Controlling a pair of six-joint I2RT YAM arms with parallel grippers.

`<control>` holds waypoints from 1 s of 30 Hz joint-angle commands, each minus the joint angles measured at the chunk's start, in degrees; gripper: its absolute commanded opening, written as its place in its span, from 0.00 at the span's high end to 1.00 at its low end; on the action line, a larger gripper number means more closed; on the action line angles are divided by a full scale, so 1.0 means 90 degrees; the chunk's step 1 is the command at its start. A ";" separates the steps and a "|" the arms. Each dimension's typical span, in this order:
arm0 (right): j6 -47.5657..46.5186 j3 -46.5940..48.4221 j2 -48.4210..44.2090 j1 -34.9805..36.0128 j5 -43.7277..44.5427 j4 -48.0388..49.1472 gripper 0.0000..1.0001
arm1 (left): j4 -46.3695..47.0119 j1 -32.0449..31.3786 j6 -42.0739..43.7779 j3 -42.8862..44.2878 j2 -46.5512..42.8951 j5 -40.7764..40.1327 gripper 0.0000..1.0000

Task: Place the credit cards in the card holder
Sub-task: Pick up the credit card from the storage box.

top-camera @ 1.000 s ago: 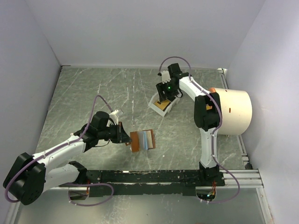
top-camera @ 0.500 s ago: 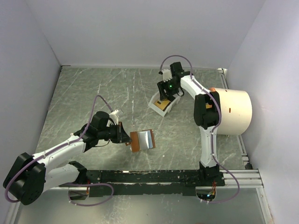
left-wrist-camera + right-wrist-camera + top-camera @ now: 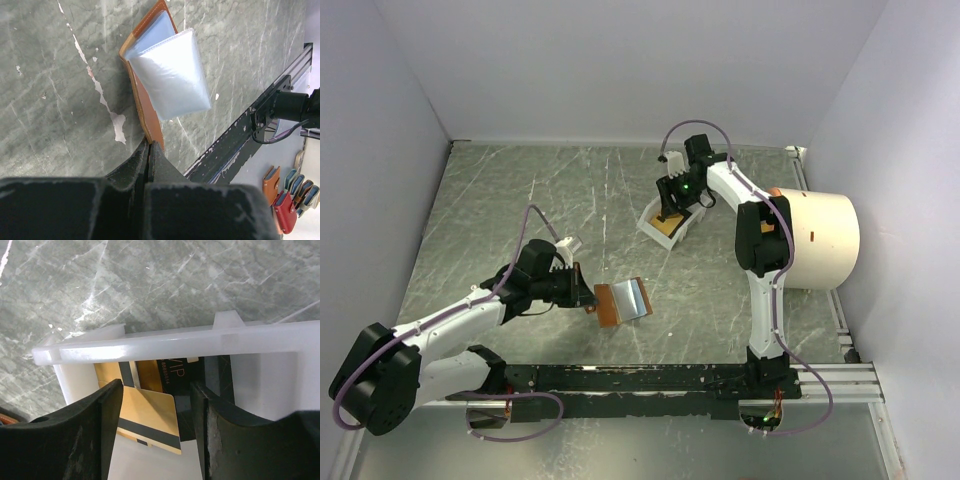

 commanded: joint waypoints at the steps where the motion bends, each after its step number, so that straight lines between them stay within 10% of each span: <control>1: -0.0048 -0.0254 0.0112 -0.0044 -0.0392 -0.0737 0.45 | -0.0059 0.0023 0.0109 0.0229 -0.0011 -0.0097 0.93; 15: 0.0268 -0.0410 -0.0315 -0.0222 -0.0079 -0.0412 1.00 | -0.0009 0.0028 0.0098 0.0161 -0.0048 -0.0080 0.93; 30: 0.0847 0.0029 -0.0940 -0.0165 0.0428 -0.0721 1.00 | -0.0530 0.0024 -0.0005 0.0319 0.0446 -0.0690 0.91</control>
